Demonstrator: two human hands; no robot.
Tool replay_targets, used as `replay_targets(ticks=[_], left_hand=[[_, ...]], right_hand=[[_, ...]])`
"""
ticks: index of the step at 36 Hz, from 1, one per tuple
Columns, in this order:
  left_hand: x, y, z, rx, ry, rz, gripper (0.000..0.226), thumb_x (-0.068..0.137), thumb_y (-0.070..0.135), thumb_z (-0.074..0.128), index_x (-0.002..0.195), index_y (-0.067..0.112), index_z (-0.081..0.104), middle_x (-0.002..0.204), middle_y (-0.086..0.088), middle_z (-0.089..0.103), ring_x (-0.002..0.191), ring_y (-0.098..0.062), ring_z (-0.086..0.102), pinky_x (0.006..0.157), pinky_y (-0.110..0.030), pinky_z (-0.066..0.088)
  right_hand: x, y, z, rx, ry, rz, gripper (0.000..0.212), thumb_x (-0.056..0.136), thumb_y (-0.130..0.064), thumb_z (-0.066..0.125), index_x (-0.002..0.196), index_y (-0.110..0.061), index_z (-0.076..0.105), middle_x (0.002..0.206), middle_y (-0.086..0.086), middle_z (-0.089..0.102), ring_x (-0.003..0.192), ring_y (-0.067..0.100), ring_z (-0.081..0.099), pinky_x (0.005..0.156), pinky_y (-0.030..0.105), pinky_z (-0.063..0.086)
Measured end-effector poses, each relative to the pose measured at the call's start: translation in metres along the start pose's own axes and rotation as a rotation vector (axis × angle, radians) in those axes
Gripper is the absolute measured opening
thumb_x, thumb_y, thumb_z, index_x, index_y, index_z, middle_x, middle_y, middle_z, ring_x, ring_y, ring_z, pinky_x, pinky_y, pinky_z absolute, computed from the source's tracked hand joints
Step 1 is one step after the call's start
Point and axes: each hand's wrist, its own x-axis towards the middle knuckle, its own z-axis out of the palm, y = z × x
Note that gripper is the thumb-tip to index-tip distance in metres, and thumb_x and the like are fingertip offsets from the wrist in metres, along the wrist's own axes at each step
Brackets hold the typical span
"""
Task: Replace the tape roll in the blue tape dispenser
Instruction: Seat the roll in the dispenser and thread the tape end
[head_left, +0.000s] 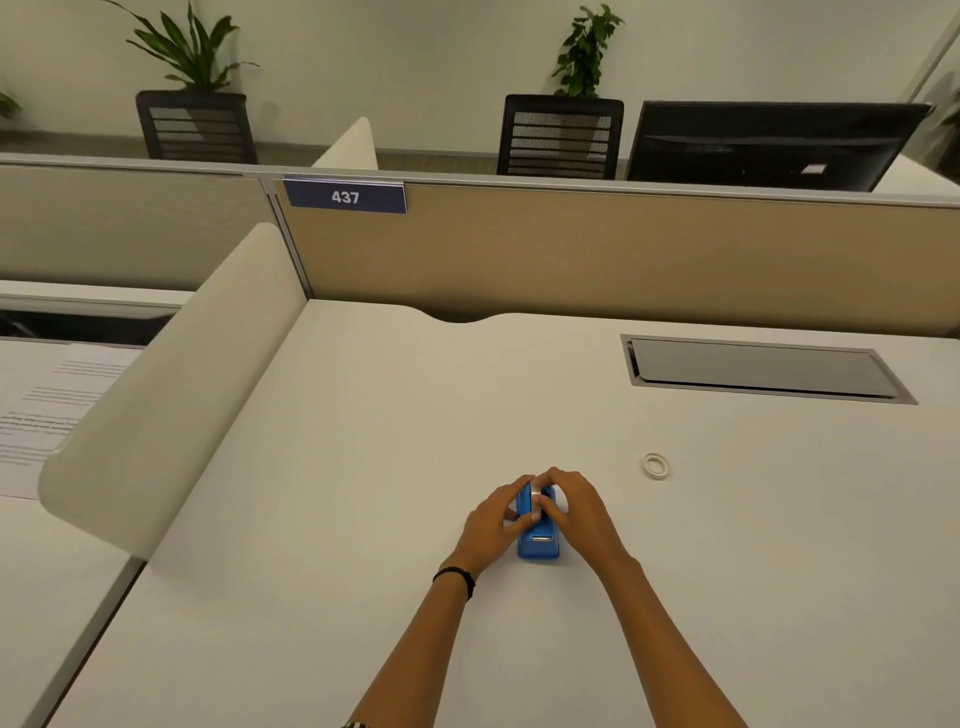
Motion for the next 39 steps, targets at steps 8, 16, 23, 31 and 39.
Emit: replay_targets(ticks=[8, 16, 23, 31, 39], left_hand=[[0.0, 0.0, 0.0, 0.014, -0.005, -0.001, 0.055, 0.089, 0.041, 0.054, 0.139, 0.031, 0.032, 0.137, 0.003, 0.048, 0.096, -0.011, 0.059, 0.088, -0.02, 0.044], [0.0, 0.001, 0.0, -0.004, 0.004, -0.006, 0.053, 0.09, 0.036, 0.053, 0.139, 0.026, 0.035, 0.136, 0.001, 0.049, 0.1, -0.017, 0.061, 0.089, -0.023, 0.046], [-0.001, 0.001, 0.001, 0.012, 0.011, -0.007, 0.052, 0.092, 0.032, 0.052, 0.139, 0.024, 0.034, 0.135, -0.001, 0.05, 0.099, -0.016, 0.06, 0.09, -0.024, 0.046], [-0.001, 0.0, 0.002, 0.011, 0.012, -0.003, 0.051, 0.091, 0.034, 0.052, 0.138, 0.026, 0.034, 0.134, -0.002, 0.051, 0.094, -0.011, 0.058, 0.089, -0.024, 0.046], [0.0, 0.002, 0.0, 0.028, -0.002, 0.007, 0.053, 0.091, 0.038, 0.052, 0.14, 0.028, 0.032, 0.14, 0.002, 0.046, 0.103, -0.016, 0.061, 0.094, -0.029, 0.047]], right_hand=[[0.002, -0.004, 0.001, -0.012, 0.037, 0.005, 0.009, 0.089, -0.011, 0.056, 0.087, -0.006, 0.063, 0.089, 0.012, 0.068, 0.084, 0.023, 0.059, 0.076, 0.023, 0.042], [-0.008, 0.0, 0.006, 0.01, 0.047, -0.015, 0.008, 0.084, -0.01, 0.062, 0.091, -0.006, 0.064, 0.098, 0.013, 0.069, 0.087, 0.022, 0.061, 0.081, 0.02, 0.039], [-0.013, 0.0, 0.009, -0.014, 0.046, -0.055, 0.014, 0.083, -0.015, 0.064, 0.087, -0.001, 0.065, 0.088, 0.017, 0.07, 0.078, 0.03, 0.066, 0.075, 0.027, 0.048], [-0.017, -0.003, 0.007, 0.01, 0.023, -0.047, 0.032, 0.085, -0.028, 0.058, 0.097, 0.001, 0.065, 0.099, 0.019, 0.07, 0.088, 0.03, 0.066, 0.081, 0.015, 0.042], [-0.013, -0.001, 0.007, 0.034, 0.052, -0.052, 0.017, 0.086, -0.012, 0.061, 0.102, -0.005, 0.062, 0.132, 0.012, 0.051, 0.109, 0.02, 0.055, 0.093, 0.024, 0.04]])
